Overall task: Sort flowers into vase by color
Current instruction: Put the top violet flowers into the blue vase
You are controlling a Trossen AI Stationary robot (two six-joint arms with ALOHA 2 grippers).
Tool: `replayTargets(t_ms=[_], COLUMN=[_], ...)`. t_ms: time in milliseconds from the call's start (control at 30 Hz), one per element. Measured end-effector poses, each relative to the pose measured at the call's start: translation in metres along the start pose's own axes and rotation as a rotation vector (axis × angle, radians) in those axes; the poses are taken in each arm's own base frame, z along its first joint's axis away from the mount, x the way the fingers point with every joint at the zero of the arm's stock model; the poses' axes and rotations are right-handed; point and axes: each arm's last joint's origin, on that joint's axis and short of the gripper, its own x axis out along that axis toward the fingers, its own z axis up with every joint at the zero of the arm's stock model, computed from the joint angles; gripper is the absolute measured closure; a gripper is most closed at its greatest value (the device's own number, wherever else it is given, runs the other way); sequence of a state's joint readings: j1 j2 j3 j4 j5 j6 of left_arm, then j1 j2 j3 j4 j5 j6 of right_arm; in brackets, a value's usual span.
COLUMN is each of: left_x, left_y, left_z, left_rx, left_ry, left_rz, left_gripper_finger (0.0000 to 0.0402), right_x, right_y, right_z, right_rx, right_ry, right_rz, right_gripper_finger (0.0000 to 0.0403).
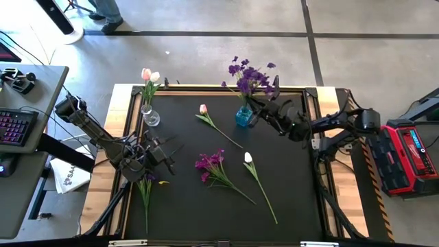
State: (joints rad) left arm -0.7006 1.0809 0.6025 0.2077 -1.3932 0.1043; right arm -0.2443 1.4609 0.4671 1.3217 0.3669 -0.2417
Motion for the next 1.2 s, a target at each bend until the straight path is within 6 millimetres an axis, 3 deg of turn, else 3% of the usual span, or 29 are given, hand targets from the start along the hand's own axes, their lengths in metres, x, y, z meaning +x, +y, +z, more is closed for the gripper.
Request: replayTargets(t_ms=[300, 600, 867, 1200], left_x=[0.000, 0.000, 0.000, 0.000], left_y=[0.000, 0.000, 0.000, 0.000], left_z=[0.000, 0.000, 0.000, 0.000], left_rx=[-0.017, -0.018, -0.023, -0.013], left_ry=[0.000, 0.000, 0.000, 0.000], left_rz=[-0.004, -0.004, -0.004, -0.004], left_gripper_finger=[0.0218, 0.0218, 0.0218, 0.0218], right_x=[-0.001, -0.001, -0.010, -0.031], right_y=[0.000, -0.002, -0.003, -0.020], right_z=[-0.005, -0.011, 0.009, 0.041], right_rx=[0.080, 0.135, 0.128, 0.200], right_ry=[0.039, 0.113, 0.161, 0.227], right_rz=[-0.016, -0.018, 0.012, 0.026], right_gripper_finger=[0.0393, 0.0263, 0.0184, 0.0182])
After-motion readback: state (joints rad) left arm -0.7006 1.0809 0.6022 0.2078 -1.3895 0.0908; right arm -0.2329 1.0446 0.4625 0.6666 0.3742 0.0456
